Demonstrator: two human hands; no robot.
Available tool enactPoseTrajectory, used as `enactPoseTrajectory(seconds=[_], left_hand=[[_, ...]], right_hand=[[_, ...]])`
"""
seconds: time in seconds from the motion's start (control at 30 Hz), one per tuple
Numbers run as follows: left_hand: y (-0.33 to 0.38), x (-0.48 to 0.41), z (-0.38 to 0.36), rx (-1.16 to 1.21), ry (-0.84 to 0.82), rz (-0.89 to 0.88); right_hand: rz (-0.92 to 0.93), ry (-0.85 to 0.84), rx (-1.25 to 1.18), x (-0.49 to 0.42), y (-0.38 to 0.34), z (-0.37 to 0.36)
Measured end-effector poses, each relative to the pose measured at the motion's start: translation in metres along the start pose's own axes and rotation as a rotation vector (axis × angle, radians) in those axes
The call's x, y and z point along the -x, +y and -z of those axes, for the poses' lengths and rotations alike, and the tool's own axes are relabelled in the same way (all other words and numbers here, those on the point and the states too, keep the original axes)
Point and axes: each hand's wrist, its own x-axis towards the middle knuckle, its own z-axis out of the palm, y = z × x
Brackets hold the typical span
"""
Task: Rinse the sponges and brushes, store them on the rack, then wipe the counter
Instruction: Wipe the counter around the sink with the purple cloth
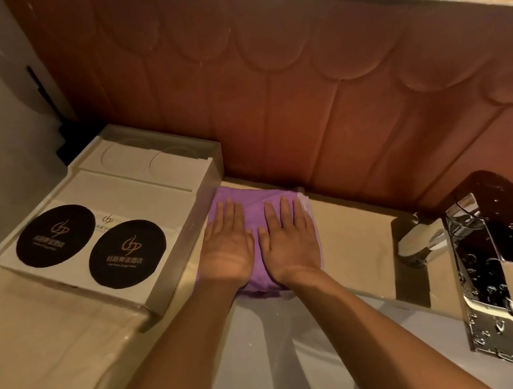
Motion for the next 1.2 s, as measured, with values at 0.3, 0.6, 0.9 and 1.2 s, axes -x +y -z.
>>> enactPoseTrajectory(seconds=[0.3,0.6,0.9,1.2], left_hand=[[-0.001,-0.025,0.009,0.085,0.018,-0.092],[0.034,-0.024,0.012,0.086,0.010,-0.231],[0.090,0.000,0.001,0.037,-0.026,-0.324],[0.112,0.058,-0.020,0.076,0.027,-0.312]], right_hand=[[-0.036,0.024,-0.044,-0.016,0.009,0.007],[-0.178,0.084,-0.050,0.007,0.038,0.007],[-0.291,0.046,-0.053,0.050,0.085,0.009],[-0.177,0.230,-0.177,0.105,0.103,-0.014]])
